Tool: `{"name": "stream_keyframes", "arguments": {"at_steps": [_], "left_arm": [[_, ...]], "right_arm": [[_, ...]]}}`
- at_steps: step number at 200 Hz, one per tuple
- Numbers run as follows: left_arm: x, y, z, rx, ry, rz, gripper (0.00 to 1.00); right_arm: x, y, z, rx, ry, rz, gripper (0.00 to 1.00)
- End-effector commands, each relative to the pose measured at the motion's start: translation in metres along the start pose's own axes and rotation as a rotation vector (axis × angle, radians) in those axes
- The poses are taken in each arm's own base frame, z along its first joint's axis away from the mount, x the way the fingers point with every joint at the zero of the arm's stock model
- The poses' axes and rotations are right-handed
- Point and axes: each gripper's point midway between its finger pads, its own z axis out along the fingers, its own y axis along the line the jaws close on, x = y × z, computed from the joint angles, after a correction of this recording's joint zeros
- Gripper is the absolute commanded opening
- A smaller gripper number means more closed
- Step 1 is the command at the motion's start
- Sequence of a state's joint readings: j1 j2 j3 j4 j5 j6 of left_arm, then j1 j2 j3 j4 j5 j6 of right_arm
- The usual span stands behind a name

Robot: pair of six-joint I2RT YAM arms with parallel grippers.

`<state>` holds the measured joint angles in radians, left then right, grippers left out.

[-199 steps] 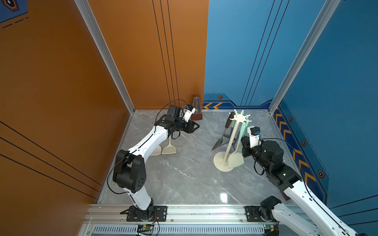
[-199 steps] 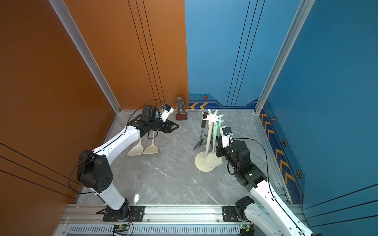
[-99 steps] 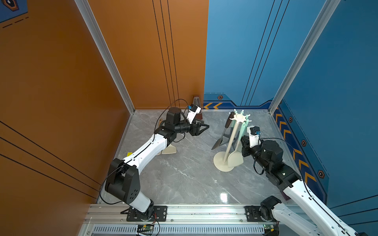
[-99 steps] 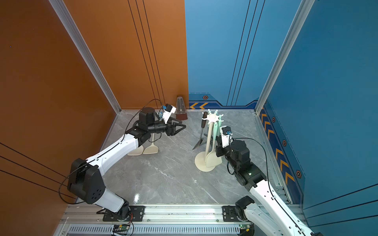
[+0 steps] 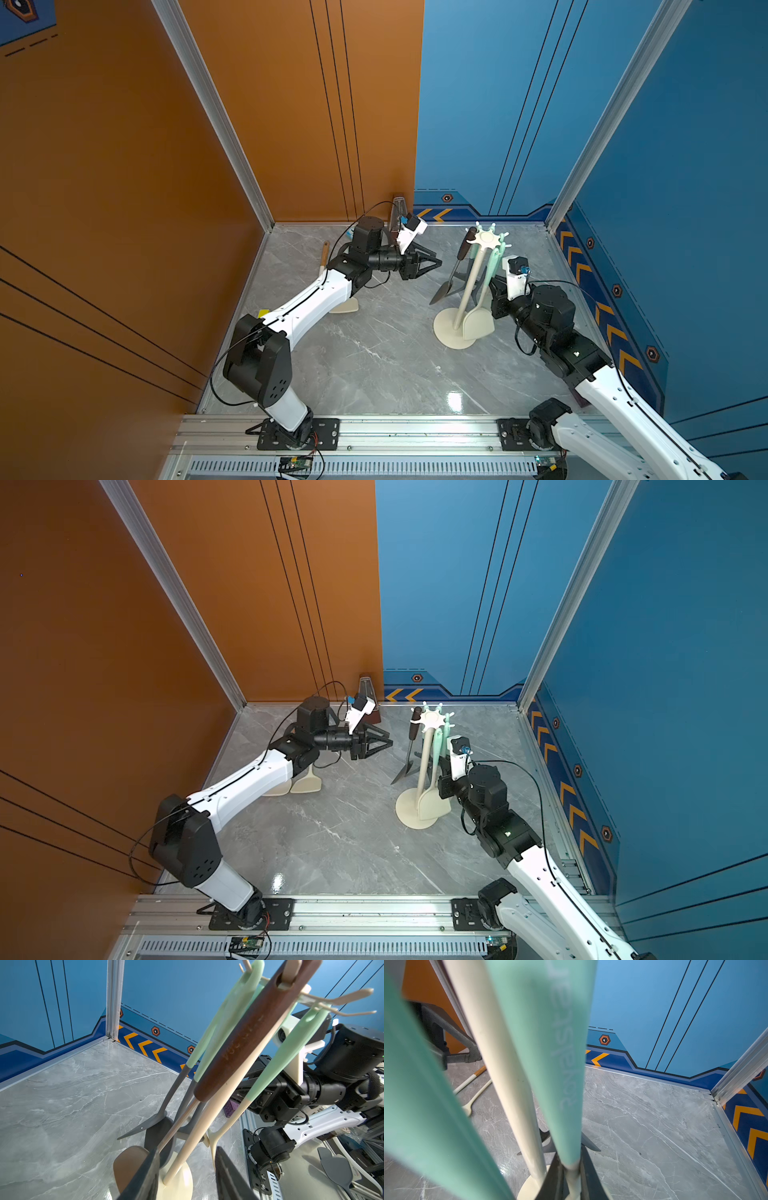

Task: Take the spatula off the kitchen utensil rack
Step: Take off the spatula from the rack.

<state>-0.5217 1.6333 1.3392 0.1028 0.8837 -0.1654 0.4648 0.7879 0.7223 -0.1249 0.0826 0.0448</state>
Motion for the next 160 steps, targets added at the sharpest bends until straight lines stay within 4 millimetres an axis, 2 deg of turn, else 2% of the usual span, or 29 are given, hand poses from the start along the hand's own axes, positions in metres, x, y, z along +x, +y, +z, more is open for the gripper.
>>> {"name": "stream_keyframes", "arguments": {"at_steps": [1, 89, 124, 160], "left_arm": [[-0.01, -0.011, 0.008, 0.06, -0.006, 0.035, 0.45], [-0.017, -0.023, 0.035, 0.125, 0.002, 0.063, 0.45], [-0.01, -0.028, 0.048, 0.14, 0.019, 0.064, 0.44], [0.003, -0.022, 0.057, 0.086, 0.034, 0.074, 0.43]], "right_arm": [[0.049, -0.006, 0.003, 0.034, 0.159, 0.01, 0.15], [0.051, -0.008, 0.003, 0.04, 0.159, 0.01, 0.15], [0.052, -0.008, 0.003, 0.04, 0.163, 0.009, 0.15], [0.052, -0.008, 0.003, 0.041, 0.162, 0.01, 0.15]]}}
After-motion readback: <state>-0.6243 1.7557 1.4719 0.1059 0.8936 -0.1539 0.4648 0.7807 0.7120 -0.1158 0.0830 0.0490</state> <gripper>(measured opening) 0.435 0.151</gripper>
